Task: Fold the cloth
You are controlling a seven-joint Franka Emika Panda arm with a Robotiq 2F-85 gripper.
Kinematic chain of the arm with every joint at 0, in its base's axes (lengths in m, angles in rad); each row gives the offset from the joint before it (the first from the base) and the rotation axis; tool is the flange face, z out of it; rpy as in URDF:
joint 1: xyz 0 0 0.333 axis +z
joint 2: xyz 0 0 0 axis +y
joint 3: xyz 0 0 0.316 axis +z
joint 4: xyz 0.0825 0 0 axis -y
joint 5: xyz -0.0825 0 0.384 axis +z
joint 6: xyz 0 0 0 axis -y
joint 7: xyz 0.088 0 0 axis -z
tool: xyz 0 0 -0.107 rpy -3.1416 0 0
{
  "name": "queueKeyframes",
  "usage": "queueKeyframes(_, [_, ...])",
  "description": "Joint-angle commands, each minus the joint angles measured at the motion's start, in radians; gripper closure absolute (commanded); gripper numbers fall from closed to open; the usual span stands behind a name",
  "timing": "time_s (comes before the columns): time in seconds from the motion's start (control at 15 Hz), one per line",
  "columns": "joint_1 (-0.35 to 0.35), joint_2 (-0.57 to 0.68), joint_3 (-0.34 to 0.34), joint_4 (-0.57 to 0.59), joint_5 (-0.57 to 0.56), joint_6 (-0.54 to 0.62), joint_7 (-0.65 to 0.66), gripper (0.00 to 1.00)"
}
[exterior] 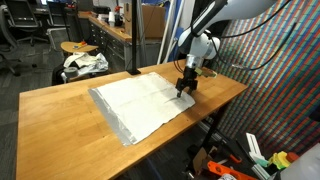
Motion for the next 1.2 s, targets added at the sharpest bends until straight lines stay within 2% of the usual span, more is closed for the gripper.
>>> queueKeyframes(0.0, [-0.023,-0.037,0.019,-0.036,-0.02,0.005,-0.038,0.42])
queueKeyframes(0.27, [-0.027,-0.051,0.016,-0.044,-0.024,0.008,-0.047,0.73])
queueKeyframes(0.47, [-0.027,-0.065,0.014,-0.047,-0.023,0.008,-0.049,0.93])
queueKeyframes(0.67, [-0.022,-0.089,0.012,-0.054,-0.026,0.012,-0.043,0.99])
queueKeyframes(0.93, [-0.012,-0.125,0.012,-0.077,-0.031,0.024,-0.036,0.93])
queueKeyframes(1.13, [0.002,-0.173,0.015,-0.117,-0.043,0.046,-0.032,0.95])
